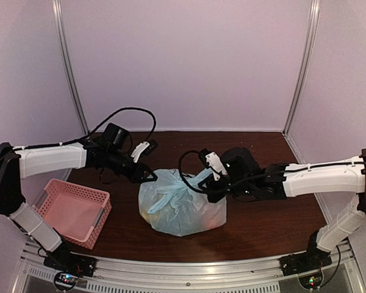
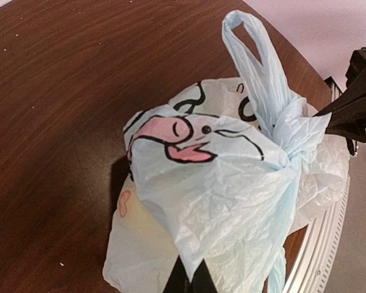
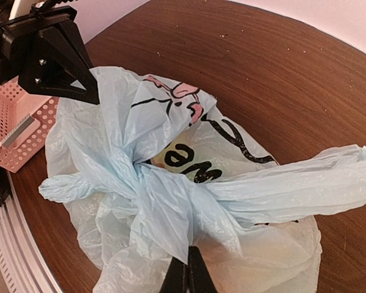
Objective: Untie the knot of the plastic bag and take out the fruit
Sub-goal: Untie the bag handles from the takeout bag.
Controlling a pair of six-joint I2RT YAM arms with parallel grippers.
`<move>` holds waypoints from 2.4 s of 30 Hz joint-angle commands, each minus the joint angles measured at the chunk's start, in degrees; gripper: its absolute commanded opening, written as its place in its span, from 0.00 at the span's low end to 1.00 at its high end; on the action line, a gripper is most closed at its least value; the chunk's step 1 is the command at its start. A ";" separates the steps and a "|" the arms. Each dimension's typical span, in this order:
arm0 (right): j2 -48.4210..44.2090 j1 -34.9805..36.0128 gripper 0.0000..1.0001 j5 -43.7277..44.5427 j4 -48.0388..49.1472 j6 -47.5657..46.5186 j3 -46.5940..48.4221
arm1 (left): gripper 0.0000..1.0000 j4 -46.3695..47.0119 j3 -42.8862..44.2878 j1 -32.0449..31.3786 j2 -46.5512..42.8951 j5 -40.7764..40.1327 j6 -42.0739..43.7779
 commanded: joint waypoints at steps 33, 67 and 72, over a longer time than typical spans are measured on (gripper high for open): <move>7.60 -1.26 0.45 -9.63 -12.93 -2.11 17.34 | 0.00 2.58 0.57 3.61 -2.22 8.46 2.26; 10.14 -4.31 0.37 -9.23 -13.77 -0.34 15.44 | 0.00 2.52 0.30 3.61 -2.78 7.09 2.26; 10.79 -4.34 0.37 -10.56 -13.37 -0.07 15.36 | 0.00 2.50 0.23 3.61 -2.87 7.09 2.19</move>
